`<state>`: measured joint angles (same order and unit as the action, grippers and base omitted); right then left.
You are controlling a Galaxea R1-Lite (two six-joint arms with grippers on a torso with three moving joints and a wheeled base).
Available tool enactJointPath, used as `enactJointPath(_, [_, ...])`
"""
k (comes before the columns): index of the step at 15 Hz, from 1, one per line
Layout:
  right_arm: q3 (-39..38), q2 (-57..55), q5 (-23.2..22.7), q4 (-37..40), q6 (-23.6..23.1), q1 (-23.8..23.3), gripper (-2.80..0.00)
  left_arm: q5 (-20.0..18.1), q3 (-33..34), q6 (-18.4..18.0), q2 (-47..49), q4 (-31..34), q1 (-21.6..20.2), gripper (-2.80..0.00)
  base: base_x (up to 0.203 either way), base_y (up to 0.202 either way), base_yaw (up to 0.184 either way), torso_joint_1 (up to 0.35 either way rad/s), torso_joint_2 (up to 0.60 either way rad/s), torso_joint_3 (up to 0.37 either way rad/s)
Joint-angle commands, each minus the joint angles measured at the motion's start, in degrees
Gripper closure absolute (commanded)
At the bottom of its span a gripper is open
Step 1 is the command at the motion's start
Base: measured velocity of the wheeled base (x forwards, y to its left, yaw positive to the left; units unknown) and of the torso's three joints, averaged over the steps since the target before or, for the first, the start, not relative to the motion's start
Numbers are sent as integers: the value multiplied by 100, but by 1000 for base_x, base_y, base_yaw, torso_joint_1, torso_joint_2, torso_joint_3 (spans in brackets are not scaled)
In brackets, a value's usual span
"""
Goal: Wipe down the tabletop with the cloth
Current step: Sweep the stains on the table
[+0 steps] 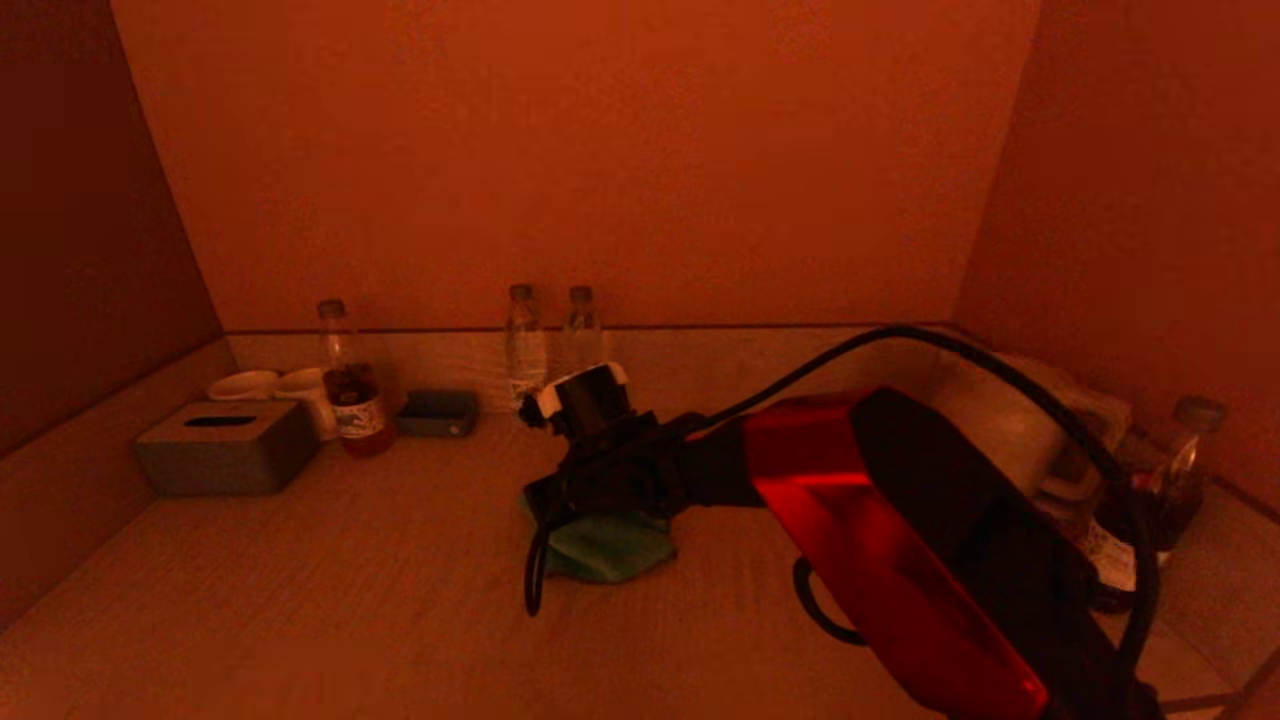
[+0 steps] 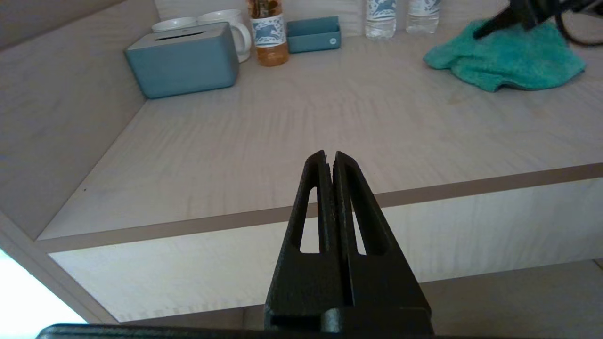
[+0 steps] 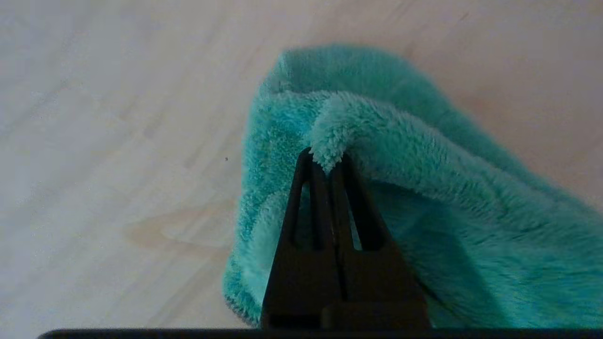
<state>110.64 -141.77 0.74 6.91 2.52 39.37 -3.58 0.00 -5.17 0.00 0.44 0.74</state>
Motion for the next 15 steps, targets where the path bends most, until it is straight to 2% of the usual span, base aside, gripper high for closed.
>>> enactJointPath(1, [-8, -192, 31, 6, 3, 36, 0, -3, 0, -2, 0, 0, -4, 0, 0, 0, 0, 0, 0, 0])
enactJointPath(13, [-8, -386, 22, 56, 363, 27, 0, -3, 0, -2, 0, 0, 5, 0, 0, 0, 0, 0, 0, 0])
enactJointPath(15, [-41, -316, 31, 186, 572, -7, 0, -3, 0, -2, 0, 0, 5, 0, 0, 0, 0, 0, 0, 0])
